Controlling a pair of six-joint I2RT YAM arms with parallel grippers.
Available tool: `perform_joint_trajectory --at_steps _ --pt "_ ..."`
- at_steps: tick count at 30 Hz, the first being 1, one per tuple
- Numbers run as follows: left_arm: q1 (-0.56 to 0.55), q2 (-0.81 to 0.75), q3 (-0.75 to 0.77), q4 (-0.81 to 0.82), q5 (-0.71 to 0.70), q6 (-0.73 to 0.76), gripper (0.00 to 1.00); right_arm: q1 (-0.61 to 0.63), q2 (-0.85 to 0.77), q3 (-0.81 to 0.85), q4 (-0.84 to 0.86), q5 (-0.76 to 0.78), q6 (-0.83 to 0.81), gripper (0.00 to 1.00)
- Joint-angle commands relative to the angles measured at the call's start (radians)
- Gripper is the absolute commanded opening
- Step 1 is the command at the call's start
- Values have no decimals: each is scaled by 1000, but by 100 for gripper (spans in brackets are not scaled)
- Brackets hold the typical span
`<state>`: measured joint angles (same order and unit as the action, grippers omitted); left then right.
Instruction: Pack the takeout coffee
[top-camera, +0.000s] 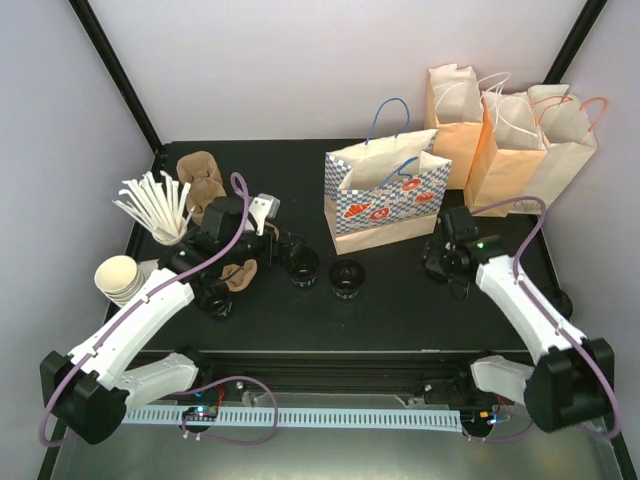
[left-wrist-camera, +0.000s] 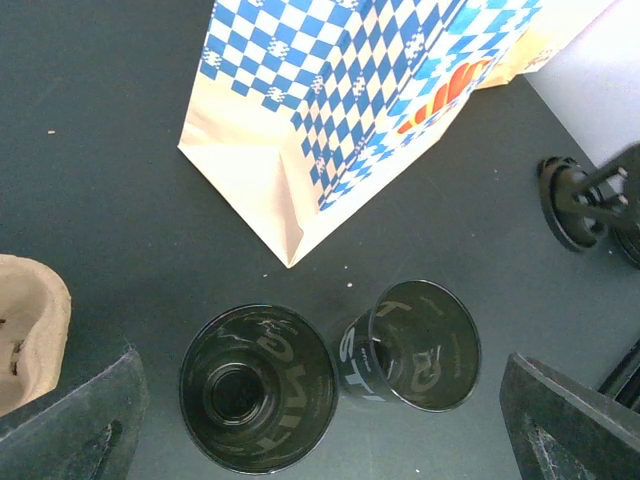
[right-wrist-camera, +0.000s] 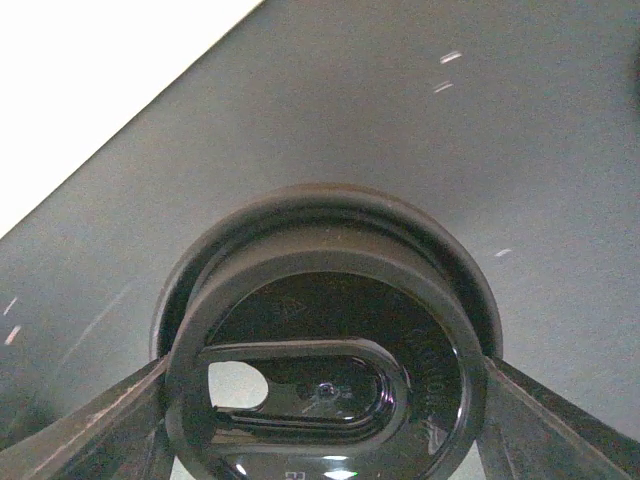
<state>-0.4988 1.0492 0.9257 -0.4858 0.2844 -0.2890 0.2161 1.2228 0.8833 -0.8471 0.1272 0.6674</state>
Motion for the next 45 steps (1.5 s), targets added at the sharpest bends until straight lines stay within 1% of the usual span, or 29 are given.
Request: perform_joint_trajectory --at_steps 1,4,7,9,12,15,20,24,27,33,45 --pt "-1 2 -20 18 -35 -10 99 185 -134 -34 -21 -52 2 78" --pt "0 12 -24 28 -41 -21 99 337 -156 13 -54 -58 -12 77" --pt "-1 26 -23 24 -28 -36 99 485 -132 91 -67 -51 -56 78" --pt "0 27 -32 34 -13 -46 99 554 -83 166 -92 -30 -102 78" --pt "0 22 -57 73 13 -56 99 619 5 260 -129 8 -156 80" --pt "0 27 -83 120 59 -65 99 632 71 299 -106 -29 -203 80" --pt "-2 63 -83 147 133 -75 95 635 175 379 -144 -20 -263 81" --pt "-5 83 -86 176 179 -65 94 636 229 404 -142 -37 -297 81" --pt "-6 99 -88 192 196 -65 94 637 261 413 -127 -72 -314 79" --pt "-14 123 -107 241 222 -89 90 637 325 425 -106 -78 -336 80" --pt "-19 165 -111 248 222 -88 85 644 393 436 -70 -82 -349 80"
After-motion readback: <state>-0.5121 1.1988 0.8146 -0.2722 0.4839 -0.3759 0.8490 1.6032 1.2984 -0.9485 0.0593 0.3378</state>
